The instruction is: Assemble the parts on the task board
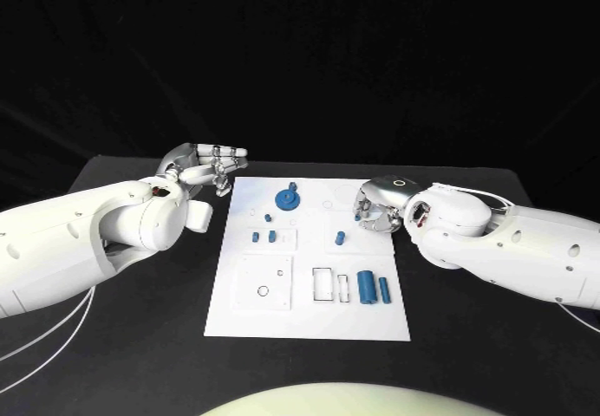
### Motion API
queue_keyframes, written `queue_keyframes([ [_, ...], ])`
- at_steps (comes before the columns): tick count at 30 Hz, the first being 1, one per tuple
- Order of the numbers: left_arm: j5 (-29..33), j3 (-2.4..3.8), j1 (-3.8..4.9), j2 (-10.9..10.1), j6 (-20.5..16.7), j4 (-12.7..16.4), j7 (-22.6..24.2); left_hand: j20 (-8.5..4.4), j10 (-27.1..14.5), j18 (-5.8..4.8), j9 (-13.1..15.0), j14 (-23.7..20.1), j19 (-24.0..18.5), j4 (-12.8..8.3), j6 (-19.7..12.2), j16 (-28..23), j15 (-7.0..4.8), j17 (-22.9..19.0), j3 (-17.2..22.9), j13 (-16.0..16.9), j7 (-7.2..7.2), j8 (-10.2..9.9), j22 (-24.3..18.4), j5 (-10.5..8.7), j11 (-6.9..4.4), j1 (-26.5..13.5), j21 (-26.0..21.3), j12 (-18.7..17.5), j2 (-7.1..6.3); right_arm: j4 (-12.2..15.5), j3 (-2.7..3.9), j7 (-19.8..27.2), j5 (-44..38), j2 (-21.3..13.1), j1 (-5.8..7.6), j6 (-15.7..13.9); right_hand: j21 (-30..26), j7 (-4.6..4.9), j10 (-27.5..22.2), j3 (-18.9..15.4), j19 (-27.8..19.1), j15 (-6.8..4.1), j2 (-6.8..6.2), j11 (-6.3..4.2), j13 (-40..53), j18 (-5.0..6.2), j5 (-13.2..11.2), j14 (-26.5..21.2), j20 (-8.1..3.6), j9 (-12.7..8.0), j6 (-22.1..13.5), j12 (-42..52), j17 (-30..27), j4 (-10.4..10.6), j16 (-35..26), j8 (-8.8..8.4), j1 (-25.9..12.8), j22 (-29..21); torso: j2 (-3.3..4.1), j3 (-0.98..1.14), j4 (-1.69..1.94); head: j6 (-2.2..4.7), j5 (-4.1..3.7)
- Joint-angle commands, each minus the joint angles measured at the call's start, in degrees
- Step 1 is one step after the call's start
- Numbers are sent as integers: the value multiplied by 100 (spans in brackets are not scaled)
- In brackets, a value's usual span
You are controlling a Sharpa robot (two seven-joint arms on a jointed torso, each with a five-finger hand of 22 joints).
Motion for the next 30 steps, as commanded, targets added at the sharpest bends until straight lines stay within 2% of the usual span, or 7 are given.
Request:
queue_keyframes([
  [1,260,4,9,-2,-11,43,231,-3,-36,100,-11,-57,-40,-31,19,-25,3,-8,3,8,16,-24,-13,4,0,20,-45,26,21,-29,-3,-31,-127,31,-16,114,45,-8,67,76,34,29,17,-8,-22,-57,-38,314,-19,11,61,-30,72,-12,42,-7,-7,24,1,3,0,6,2],
  [8,269,4,10,-1,7,61,207,-1,-51,102,-23,-57,-44,-48,-10,-36,9,-20,-2,12,35,-39,-30,6,12,27,-66,34,25,-89,-3,8,-103,97,-33,114,117,-47,181,288,37,3,96,-38,-91,-65,-161,314,-37,38,182,-71,106,-84,83,16,0,106,3,5,-6,6,0],
  [16,271,4,10,9,37,77,158,3,-71,109,-35,-67,-61,-71,-41,-62,18,-55,-3,14,55,-55,-67,8,26,41,-108,41,29,-188,-3,26,-74,169,-64,109,178,-57,242,363,53,-2,113,-56,-121,-74,-186,319,-44,51,225,-86,135,-99,113,20,-51,163,3,6,1,-7,1],
  [30,271,4,12,20,87,74,67,21,-137,124,-62,-90,-100,-107,-110,-114,45,-121,-19,15,103,-84,-145,7,65,44,-201,49,23,-227,-2,67,-43,227,-85,112,310,-131,443,547,85,-54,173,-117,-178,-92,-192,327,-81,113,402,-104,179,-248,168,67,-93,294,-4,3,-4,-40,4],
])
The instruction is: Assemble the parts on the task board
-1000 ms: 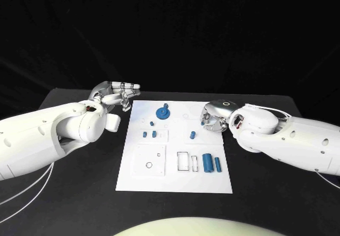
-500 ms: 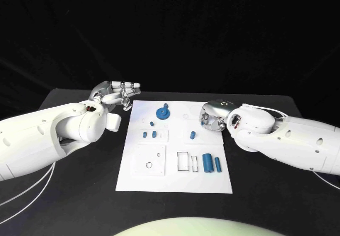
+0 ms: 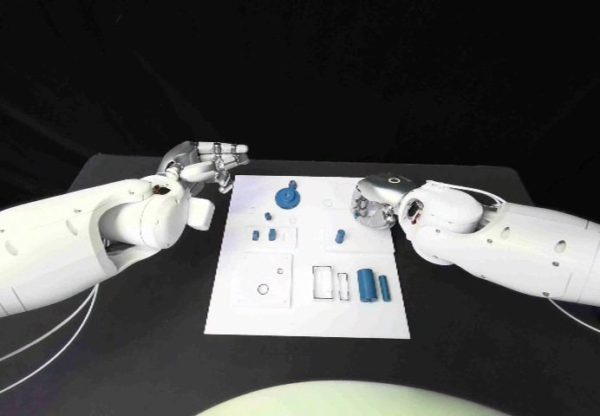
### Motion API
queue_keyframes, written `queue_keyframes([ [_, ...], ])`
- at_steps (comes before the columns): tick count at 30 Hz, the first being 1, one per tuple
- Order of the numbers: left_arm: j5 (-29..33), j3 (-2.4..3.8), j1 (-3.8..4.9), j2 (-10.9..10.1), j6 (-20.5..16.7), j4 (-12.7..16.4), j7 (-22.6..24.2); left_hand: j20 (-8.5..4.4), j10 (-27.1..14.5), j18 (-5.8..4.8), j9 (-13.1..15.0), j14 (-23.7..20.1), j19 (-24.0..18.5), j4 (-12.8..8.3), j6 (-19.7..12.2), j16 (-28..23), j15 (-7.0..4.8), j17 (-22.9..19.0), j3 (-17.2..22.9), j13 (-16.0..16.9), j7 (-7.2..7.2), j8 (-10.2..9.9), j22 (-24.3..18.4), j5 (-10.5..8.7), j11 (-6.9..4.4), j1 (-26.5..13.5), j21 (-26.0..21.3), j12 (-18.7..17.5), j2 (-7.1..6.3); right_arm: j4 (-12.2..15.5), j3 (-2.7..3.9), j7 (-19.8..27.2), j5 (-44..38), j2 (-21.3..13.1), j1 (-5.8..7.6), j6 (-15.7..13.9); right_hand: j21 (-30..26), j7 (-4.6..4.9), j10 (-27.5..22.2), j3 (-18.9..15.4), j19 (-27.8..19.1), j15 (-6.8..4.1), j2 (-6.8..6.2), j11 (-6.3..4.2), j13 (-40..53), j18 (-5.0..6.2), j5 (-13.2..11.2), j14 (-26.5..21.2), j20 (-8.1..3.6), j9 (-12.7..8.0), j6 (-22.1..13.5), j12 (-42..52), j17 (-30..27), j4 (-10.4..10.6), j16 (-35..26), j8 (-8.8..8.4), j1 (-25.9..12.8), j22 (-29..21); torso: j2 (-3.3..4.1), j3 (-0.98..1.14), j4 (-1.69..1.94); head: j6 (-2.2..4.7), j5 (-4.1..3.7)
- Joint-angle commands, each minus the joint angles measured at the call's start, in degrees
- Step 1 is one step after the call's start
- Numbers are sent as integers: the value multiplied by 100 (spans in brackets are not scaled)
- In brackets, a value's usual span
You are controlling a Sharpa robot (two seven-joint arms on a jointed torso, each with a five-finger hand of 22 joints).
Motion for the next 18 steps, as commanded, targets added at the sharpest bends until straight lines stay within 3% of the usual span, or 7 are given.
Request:
queue_keyframes([
  [1,36,4,9,17,82,15,-15,1,-28,40,-6,-48,-40,-31,-16,-12,3,-3,-2,5,13,-25,-11,7,-4,22,-41,23,1,-16,-28,48,-17,31,-49,137,52,-11,71,46,24,-38,41,-19,1,-94,-24,349,-22,17,68,-26,185,-34,26,42,-19,24,-6,-2,-1,-8,3],
  [7,36,4,10,19,85,11,-38,3,-36,41,-9,-52,-42,-38,-22,-18,6,-12,-1,5,16,-27,-17,9,-2,29,-48,25,3,-19,-28,41,-34,29,-57,114,110,-49,187,125,38,-69,105,-56,-23,-102,-25,352,-47,64,177,-36,198,-145,45,83,-17,84,-9,-3,3,-8,3],
  [18,36,4,10,23,80,-18,-77,8,-57,47,-15,-66,-56,-56,-37,-43,11,-48,2,6,26,-31,-41,11,7,43,-77,28,7,201,-21,46,-97,-122,-64,-415,178,-55,236,154,62,-76,123,-68,-36,-115,-22,356,-58,85,204,-49,215,-190,62,91,-39,138,-15,-3,-5,9,23],
])
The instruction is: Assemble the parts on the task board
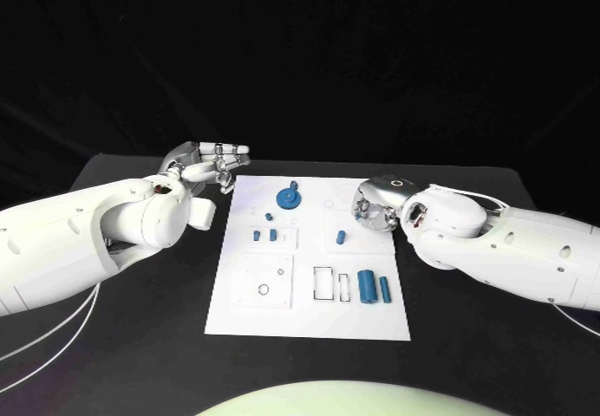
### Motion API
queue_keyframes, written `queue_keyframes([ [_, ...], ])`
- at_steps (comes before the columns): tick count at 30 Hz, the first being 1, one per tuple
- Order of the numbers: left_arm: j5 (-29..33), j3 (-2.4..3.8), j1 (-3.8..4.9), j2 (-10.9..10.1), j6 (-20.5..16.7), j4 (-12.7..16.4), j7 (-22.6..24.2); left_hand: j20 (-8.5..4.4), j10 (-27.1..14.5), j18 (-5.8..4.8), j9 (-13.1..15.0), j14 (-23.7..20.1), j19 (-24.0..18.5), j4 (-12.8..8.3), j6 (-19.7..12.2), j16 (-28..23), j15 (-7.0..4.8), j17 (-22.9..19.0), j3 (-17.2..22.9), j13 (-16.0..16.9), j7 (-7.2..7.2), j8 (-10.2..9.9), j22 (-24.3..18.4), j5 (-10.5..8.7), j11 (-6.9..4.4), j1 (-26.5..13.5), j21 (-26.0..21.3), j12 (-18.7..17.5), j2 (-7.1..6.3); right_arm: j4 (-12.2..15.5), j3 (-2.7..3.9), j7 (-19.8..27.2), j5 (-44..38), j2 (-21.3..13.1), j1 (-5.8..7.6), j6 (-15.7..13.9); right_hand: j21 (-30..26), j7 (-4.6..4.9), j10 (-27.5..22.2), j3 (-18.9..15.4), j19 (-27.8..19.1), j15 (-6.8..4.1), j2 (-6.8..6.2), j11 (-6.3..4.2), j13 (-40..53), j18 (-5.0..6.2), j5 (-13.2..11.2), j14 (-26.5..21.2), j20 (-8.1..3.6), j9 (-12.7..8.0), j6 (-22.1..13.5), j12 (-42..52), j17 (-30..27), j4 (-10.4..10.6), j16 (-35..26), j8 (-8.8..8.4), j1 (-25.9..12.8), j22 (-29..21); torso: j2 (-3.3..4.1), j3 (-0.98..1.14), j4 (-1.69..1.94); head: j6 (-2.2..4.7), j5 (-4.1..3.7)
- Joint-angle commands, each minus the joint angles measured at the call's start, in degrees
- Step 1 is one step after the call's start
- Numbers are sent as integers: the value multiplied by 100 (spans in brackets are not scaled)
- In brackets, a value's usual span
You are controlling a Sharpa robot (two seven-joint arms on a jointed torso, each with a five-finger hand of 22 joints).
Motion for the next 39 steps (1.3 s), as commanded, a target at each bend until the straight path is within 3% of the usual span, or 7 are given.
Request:
queue_keyframes([
  [1,28,4,9,15,77,-5,-16,-12,-36,47,-8,-45,-35,-23,-17,-19,-9,-4,2,7,7,-32,-5,12,-14,43,-30,28,7,100,1,53,-83,-39,-8,-260,20,1,42,7,23,-35,46,4,4,-115,8,355,-18,12,43,-5,216,-40,37,20,-12,5,-2,0,-6,14,6],
  [12,28,4,9,29,107,-47,-26,-5,-67,50,-17,-55,-42,-37,-41,-33,-1,-20,3,6,21,-39,-21,13,-1,48,-51,31,12,435,55,69,-41,-244,59,-483,69,-5,73,11,41,-39,32,-1,-7,-125,-5,360,-23,27,59,-19,235,-60,54,23,-57,45,0,0,-2,40,-1],
  [19,28,3,9,29,116,-65,-38,-2,-81,51,-21,-60,-46,-40,-52,-41,4,-31,1,6,26,-43,-30,12,4,47,-62,31,12,1023,86,23,88,-546,169,-501,83,-8,85,12,45,-41,26,-4,-11,-127,-10,361,-24,33,66,-24,235,-66,57,25,-74,57,4,0,-21,49,61],
  [24,28,3,9,58,134,-89,-41,-2,-84,51,-22,-62,-46,-41,-54,-44,4,-35,1,5,27,-43,-30,12,5,47,-62,31,12,1452,95,71,193,-542,191,-586,104,-9,90,12,53,-42,24,-5,-12,-132,-10,363,-25,35,69,-26,249,-69,66,26,-79,71,5,9,-26,56,153],
  [28,28,1,9,93,146,-99,-39,-2,-84,51,-22,-62,-46,-41,-54,-44,4,-35,1,5,27,-43,-30,12,5,47,-62,31,12,1658,96,138,270,-368,163,-616,97,-9,94,15,50,-43,26,-6,-13,-130,-8,364,-26,37,71,-28,251,-71,68,26,-82,68,-2,1,-10,39,250],
  [34,28,-1,8,126,171,-93,-28,0,-89,50,-23,-63,-43,-41,-57,-46,6,-38,1,6,29,-44,-27,12,7,45,-60,32,14,1751,94,248,312,-59,30,-630,89,-9,98,18,47,-43,29,-6,-14,-128,-5,365,-26,39,72,-30,255,-73,71,26,-86,64,7,-5,-17,6,401],
  [39,28,-2,8,138,182,-74,-21,0,-89,50,-23,-63,-43,-41,-57,-46,6,-38,1,6,29,-44,-27,12,7,45,-60,32,14,1641,74,340,316,262,-153,-599,72,-9,102,22,39,-44,32,-7,-17,-124,2,365,-27,41,71,-33,250,-78,69,25,-91,55,3,-9,-25,-22,530],
])
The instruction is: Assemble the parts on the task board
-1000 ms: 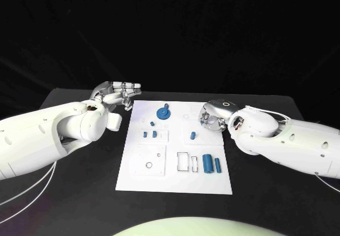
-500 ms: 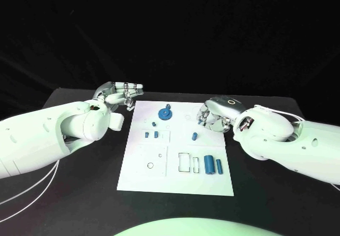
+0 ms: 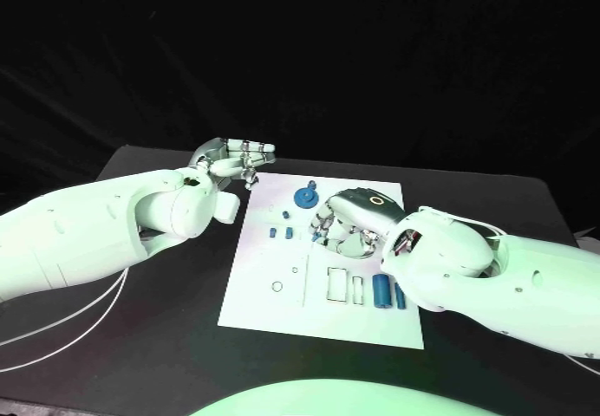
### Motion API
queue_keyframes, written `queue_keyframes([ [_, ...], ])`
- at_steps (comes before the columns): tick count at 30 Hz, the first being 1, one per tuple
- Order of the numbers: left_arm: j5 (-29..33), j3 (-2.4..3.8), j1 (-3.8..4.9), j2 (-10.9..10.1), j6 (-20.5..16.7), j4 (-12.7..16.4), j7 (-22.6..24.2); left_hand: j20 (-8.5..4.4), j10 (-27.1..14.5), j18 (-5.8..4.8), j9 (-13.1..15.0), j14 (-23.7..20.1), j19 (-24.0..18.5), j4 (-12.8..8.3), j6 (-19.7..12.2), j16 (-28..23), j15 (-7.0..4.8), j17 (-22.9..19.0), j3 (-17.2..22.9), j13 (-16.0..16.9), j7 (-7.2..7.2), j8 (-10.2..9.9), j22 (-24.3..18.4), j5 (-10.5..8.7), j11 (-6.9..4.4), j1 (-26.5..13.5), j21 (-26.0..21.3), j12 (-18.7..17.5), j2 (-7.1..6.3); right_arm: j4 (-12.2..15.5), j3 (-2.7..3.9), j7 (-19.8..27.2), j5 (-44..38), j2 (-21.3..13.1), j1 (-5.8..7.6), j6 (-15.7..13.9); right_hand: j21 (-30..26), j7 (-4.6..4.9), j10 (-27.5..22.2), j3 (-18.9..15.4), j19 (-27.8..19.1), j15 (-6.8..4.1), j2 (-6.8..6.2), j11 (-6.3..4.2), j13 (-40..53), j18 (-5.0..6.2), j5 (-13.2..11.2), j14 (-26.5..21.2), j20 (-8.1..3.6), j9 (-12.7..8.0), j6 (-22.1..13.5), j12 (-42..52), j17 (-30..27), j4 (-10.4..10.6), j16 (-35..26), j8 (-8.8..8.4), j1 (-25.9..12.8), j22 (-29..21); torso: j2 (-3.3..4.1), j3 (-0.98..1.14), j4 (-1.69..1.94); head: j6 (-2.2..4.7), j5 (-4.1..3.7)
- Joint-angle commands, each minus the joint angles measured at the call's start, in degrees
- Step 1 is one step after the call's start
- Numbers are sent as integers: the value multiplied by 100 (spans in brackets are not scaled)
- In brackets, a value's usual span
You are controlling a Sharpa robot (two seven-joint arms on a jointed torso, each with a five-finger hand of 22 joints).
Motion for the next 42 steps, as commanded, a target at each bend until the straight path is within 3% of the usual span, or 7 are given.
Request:
queue_keyframes([
  [1,23,2,7,17,127,29,32,0,-48,51,-7,-44,-44,-41,-37,-19,-14,-8,0,7,10,-21,-3,12,7,45,-37,32,14,-97,-14,191,28,159,-120,1,0,-8,52,9,15,-45,5,2,-10,-71,33,364,-7,8,35,-36,241,-32,21,16,-61,-14,-1,-8,-10,-32,117],
  [7,23,1,8,23,127,57,29,1,-51,50,-8,-46,-40,-41,-39,-23,-12,-14,0,8,11,-21,1,12,8,44,-34,34,17,-366,-47,244,5,460,-294,58,-1,-7,53,10,14,-45,6,3,-12,-70,40,364,-8,9,33,-41,241,-35,22,13,-68,-13,5,-5,-4,-71,234],
  [20,23,1,8,44,154,90,15,1,-51,50,-8,-46,-40,-41,-39,-23,-12,-14,0,8,11,-21,1,12,8,44,-34,34,17,-726,-86,299,-42,782,-520,144,-6,-4,59,0,11,-43,-8,6,-21,-70,59,364,-8,16,25,-57,245,-45,28,6,-107,-10,5,-6,0,-176,389],
  [37,23,0,8,42,172,89,-2,6,-62,49,-10,-49,-38,-37,-44,-30,-7,-24,-7,9,16,-20,-1,9,14,29,-38,40,20,-871,-101,253,-124,811,-557,384,-3,-5,63,-4,12,-42,-12,6,-23,-71,66,365,-8,19,25,-62,248,-49,31,5,-120,-6,5,-4,-4,-225,439],
  [42,23,0,8,43,173,86,-1,6,-62,49,-10,-49,-38,-37,-44,-30,-7,-24,-7,9,16,-20,-1,9,14,29,-38,40,20,-908,-104,244,-139,824,-562,436,-1,-7,67,-9,12,-42,-18,5,-24,-71,67,365,-8,22,27,-65,250,-55,33,6,-130,-3,1,0,-2,-211,448],
])
